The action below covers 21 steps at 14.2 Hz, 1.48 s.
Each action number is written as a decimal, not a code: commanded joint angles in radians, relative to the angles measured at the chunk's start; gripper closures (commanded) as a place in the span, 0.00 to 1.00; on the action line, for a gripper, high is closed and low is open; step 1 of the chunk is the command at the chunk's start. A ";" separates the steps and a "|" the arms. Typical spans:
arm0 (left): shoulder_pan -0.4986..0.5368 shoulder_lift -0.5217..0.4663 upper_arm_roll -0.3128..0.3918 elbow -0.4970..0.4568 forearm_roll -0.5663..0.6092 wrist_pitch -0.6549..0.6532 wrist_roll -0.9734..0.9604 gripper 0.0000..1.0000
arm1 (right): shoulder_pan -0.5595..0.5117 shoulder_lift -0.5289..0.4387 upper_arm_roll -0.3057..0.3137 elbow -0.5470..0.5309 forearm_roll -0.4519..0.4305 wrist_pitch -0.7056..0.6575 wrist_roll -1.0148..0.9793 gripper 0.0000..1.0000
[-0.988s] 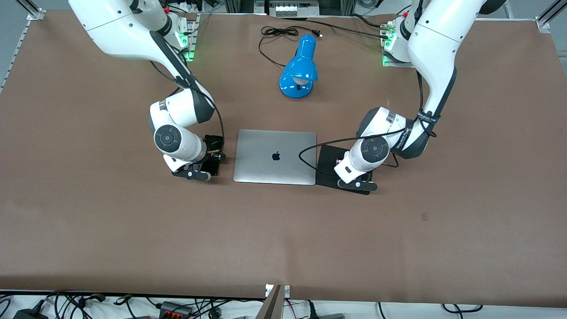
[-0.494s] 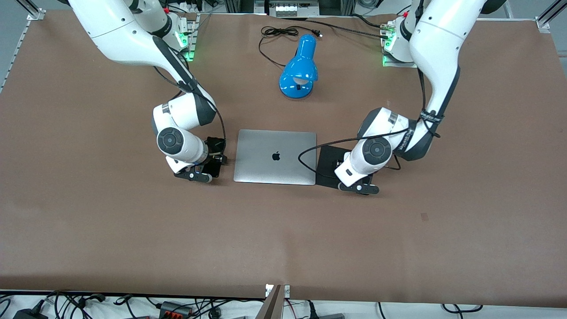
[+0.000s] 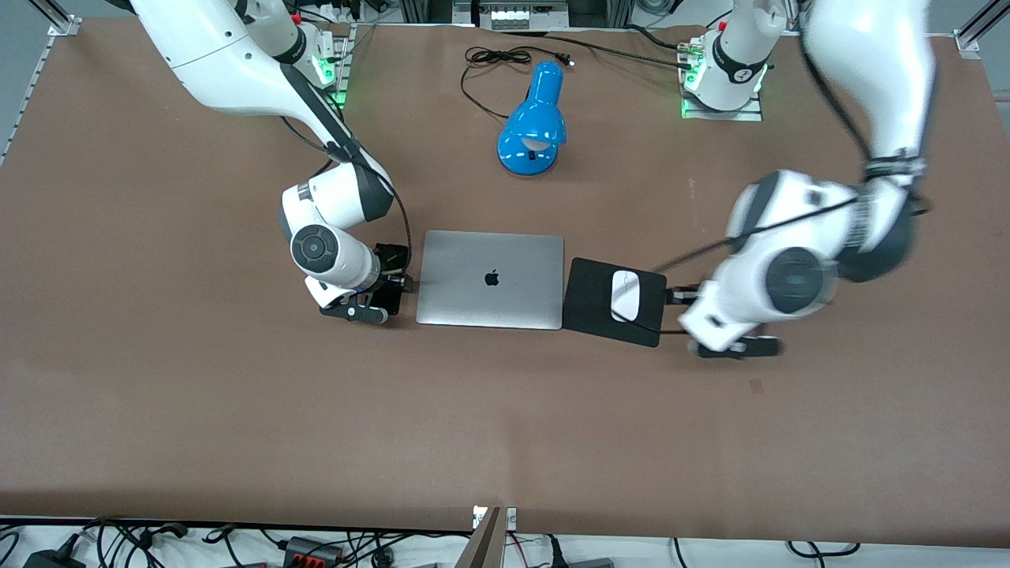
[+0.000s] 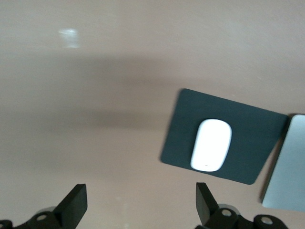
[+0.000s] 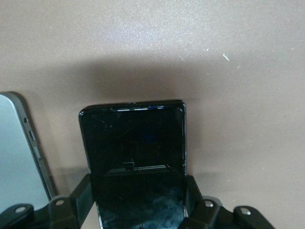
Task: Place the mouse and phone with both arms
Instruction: 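Lower the phone beside the laptop while the left gripper withdraws, then open the right gripper and withdraw it from the phone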
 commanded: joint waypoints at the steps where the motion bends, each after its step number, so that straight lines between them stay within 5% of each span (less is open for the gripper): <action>1: 0.068 -0.024 -0.014 0.062 0.010 -0.092 0.089 0.00 | 0.007 0.007 -0.001 0.023 0.006 -0.004 0.019 0.00; 5: 0.156 -0.115 -0.013 0.072 0.012 -0.127 0.190 0.00 | -0.002 -0.063 -0.003 0.078 -0.009 -0.109 0.022 0.00; 9: 0.177 -0.217 -0.006 0.072 0.016 -0.244 0.194 0.00 | -0.017 -0.075 -0.010 0.343 -0.014 -0.413 -0.039 0.00; 12: 0.177 -0.302 -0.013 -0.017 0.006 -0.213 0.183 0.00 | -0.083 -0.100 -0.010 0.520 -0.011 -0.586 -0.168 0.00; 15: 0.202 -0.464 -0.011 -0.280 -0.051 -0.051 0.167 0.00 | -0.131 -0.112 -0.018 0.638 -0.011 -0.749 -0.232 0.00; 21: 0.223 -0.477 -0.025 -0.250 -0.056 -0.107 0.173 0.00 | -0.252 -0.178 -0.033 0.723 -0.011 -0.805 -0.344 0.00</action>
